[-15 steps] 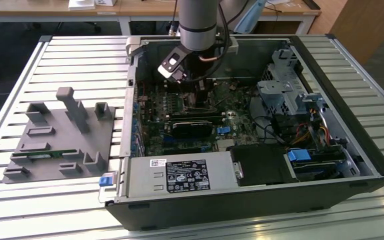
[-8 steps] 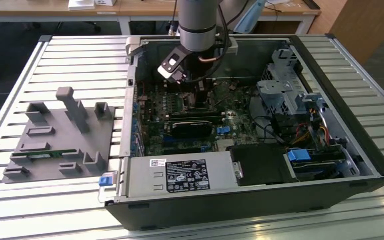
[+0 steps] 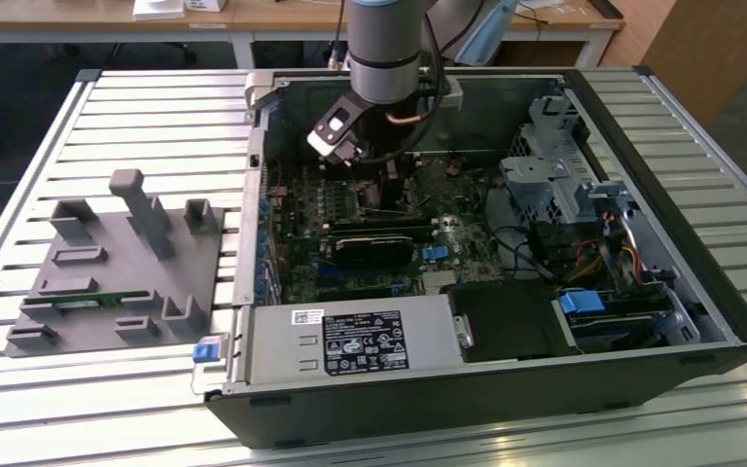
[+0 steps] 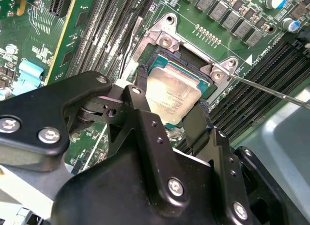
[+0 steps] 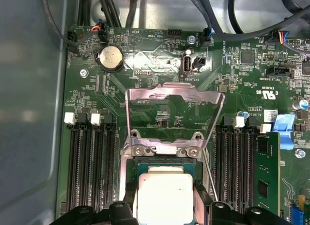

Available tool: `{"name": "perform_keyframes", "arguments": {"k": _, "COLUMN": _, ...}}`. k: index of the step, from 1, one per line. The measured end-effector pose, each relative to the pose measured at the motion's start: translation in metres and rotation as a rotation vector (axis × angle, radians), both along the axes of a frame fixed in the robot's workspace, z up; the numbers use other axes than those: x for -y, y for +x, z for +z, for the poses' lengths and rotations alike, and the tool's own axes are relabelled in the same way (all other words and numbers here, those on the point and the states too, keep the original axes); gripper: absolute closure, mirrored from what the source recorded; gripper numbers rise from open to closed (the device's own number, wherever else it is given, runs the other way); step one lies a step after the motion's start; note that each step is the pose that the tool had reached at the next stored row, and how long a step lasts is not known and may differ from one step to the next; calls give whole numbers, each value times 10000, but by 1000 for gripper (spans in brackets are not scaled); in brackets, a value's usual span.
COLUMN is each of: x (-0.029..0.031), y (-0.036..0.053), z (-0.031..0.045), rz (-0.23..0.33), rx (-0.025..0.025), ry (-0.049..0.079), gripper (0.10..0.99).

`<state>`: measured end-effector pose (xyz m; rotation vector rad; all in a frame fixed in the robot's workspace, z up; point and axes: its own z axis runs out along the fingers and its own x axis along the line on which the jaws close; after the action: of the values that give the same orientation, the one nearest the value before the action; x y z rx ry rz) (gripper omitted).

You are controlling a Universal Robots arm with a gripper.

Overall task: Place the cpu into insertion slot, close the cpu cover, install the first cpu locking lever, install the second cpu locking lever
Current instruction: 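Place the cpu into insertion slot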

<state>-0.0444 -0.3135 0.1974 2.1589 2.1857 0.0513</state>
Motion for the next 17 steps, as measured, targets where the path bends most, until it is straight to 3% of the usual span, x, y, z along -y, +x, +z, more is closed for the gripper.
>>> {"name": "perform_keyframes", "arguments": {"k": 17, "x": -1, "y": 0, "z": -46, "rz": 0, "rx": -3, "ry": -3, "gripper": 545}}
